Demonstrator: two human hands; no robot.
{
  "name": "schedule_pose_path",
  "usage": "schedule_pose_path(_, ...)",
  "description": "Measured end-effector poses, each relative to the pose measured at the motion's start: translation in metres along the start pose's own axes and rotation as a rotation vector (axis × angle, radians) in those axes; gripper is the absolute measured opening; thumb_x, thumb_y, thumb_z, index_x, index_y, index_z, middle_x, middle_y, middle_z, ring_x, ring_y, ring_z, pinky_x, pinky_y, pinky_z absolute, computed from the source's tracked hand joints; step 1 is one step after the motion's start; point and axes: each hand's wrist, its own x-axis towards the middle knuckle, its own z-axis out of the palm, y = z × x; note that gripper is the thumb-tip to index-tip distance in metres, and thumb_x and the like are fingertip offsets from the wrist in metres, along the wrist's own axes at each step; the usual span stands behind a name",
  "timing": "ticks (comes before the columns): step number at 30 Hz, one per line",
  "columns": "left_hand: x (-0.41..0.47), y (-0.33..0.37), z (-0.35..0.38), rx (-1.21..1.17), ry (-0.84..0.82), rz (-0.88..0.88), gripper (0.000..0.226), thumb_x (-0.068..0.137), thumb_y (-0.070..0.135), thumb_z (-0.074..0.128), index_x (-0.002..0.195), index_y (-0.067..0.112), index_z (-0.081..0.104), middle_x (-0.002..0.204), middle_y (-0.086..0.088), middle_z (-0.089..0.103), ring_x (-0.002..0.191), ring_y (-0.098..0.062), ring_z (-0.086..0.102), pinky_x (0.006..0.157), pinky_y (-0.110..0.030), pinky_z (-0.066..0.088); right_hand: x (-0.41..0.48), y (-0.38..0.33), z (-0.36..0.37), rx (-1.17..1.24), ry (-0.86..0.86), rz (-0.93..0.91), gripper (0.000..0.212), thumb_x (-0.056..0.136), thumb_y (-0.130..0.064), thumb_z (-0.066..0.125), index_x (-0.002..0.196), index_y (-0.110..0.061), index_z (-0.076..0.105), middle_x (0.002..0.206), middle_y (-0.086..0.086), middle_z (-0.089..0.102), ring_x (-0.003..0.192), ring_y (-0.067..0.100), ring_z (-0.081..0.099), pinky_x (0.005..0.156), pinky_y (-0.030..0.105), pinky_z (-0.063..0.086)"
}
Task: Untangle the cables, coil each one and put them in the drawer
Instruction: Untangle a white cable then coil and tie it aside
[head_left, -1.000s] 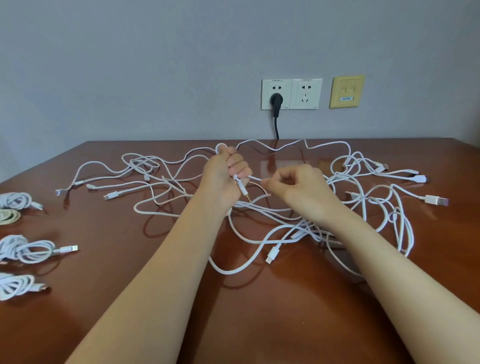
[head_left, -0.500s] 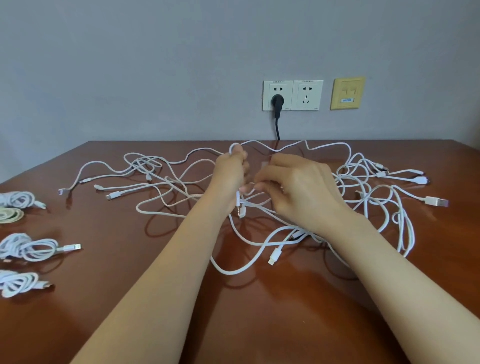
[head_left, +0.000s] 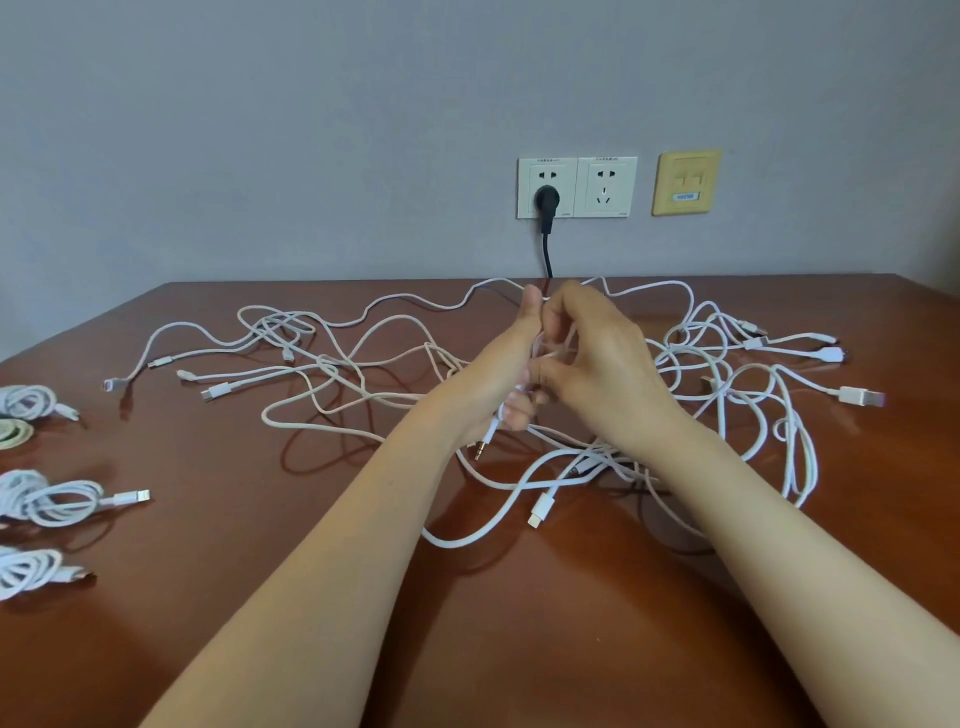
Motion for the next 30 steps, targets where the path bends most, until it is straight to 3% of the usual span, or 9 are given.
schedule_pose_path(3, -0.007, 0.002, 0.001, 0.094, -0.075, -0.005, 0.063, 0.087, 0.068, 0.011, 0.071, 0.022, 0.052, 0.051, 0.000, 0.028, 0.042, -0.008, 0.017, 0.042, -0.014, 0.010, 0.004, 0.004, -0.006, 0.101, -0.009, 0.024, 0.036, 0.075, 0.006, 0.062, 0.072, -0.020, 0.037, 0.075, -0.005, 0.041, 0.062, -0.003, 0.044, 0.059, 0.011, 0.036)
schedule_pose_path(5, -0.013, 0.004, -0.001, 0.157, -0.159, -0.020, 0.058, 0.086, 0.067, 0.016, 0.081, 0.015, 0.041, 0.044, 0.005, 0.024, 0.037, -0.004, 0.014, 0.034, -0.013, 0.012, 0.005, 0.008, -0.010, 0.174, -0.025, 0.066, 0.035, 0.075, 0.009, 0.059, 0.074, -0.020, 0.039, 0.074, 0.000, 0.046, 0.061, 0.005, 0.047, 0.059, 0.017, 0.043)
schedule_pose_path(8, -0.018, 0.005, -0.004, 0.244, -0.244, -0.014, 0.046, 0.092, 0.055, 0.028, 0.076, 0.013, 0.038, 0.040, 0.009, 0.022, 0.036, -0.003, 0.013, 0.035, -0.013, 0.012, 0.007, 0.013, -0.017, 0.330, -0.066, 0.147, 0.034, 0.076, 0.013, 0.056, 0.074, -0.017, 0.041, 0.066, 0.002, 0.047, 0.056, 0.016, 0.051, 0.051, 0.022, 0.047)
schedule_pose_path(13, -0.020, 0.006, -0.006, 0.192, -0.292, 0.018, 0.033, 0.100, 0.035, 0.032, 0.076, 0.015, 0.044, 0.042, 0.010, 0.024, 0.037, -0.001, 0.014, 0.035, -0.012, 0.013, 0.009, 0.022, -0.022, 0.582, -0.057, 0.268, 0.029, 0.089, 0.011, 0.045, 0.075, -0.014, 0.048, 0.069, 0.001, 0.045, 0.040, 0.005, 0.047, 0.045, 0.015, 0.040)
schedule_pose_path(18, -0.016, 0.005, -0.008, 0.059, -0.141, 0.102, 0.036, 0.102, 0.032, 0.028, 0.074, 0.014, 0.041, 0.039, 0.009, 0.027, 0.034, -0.002, 0.016, 0.034, -0.013, 0.013, 0.008, 0.016, -0.016, 0.680, -0.118, 0.372, 0.017, 0.092, 0.001, 0.048, 0.083, -0.013, 0.051, 0.064, 0.002, 0.054, 0.036, 0.007, 0.041, 0.039, 0.016, 0.035)
schedule_pose_path(21, -0.013, 0.013, -0.014, -0.182, -0.005, 0.153, 0.032, 0.103, 0.023, 0.029, 0.071, 0.018, 0.036, 0.036, 0.009, 0.026, 0.030, -0.002, 0.016, 0.031, -0.012, 0.012, 0.006, 0.019, -0.018, 0.473, -0.187, 0.337, 0.014, 0.092, -0.009, 0.051, 0.080, -0.015, 0.051, 0.059, 0.001, 0.053, 0.033, 0.005, 0.040, 0.038, 0.016, 0.031)
schedule_pose_path(23, -0.012, 0.020, -0.024, -0.336, 0.057, 0.190, 0.037, 0.103, 0.030, 0.027, 0.068, 0.019, 0.035, 0.035, 0.009, 0.025, 0.028, -0.002, 0.016, 0.029, -0.014, 0.012, 0.004, 0.023, -0.019, 0.330, -0.184, 0.307, 0.019, 0.093, -0.009, 0.053, 0.075, -0.017, 0.054, 0.050, -0.004, 0.049, 0.033, 0.000, 0.038, 0.039, 0.011, 0.030)
schedule_pose_path(26, -0.010, 0.015, -0.029, -0.206, 0.130, 0.199, 0.039, 0.103, 0.036, 0.025, 0.071, 0.017, 0.037, 0.037, 0.008, 0.028, 0.030, -0.004, 0.018, 0.031, -0.013, 0.017, 0.005, 0.026, -0.019, 0.302, -0.143, 0.281, 0.018, 0.092, -0.015, 0.056, 0.075, -0.018, 0.058, 0.044, -0.013, 0.047, 0.040, -0.001, 0.039, 0.045, 0.007, 0.030)
schedule_pose_path(30, -0.007, 0.002, -0.018, 0.022, 0.104, 0.191, 0.039, 0.102, 0.037, 0.026, 0.073, 0.014, 0.041, 0.039, 0.008, 0.031, 0.034, -0.005, 0.027, 0.036, -0.016, 0.030, 0.006, 0.020, -0.011, 0.344, -0.125, 0.270, 0.019, 0.094, -0.031, 0.051, 0.080, -0.019, 0.057, 0.050, -0.007, 0.046, 0.043, 0.003, 0.038, 0.049, 0.017, 0.033)
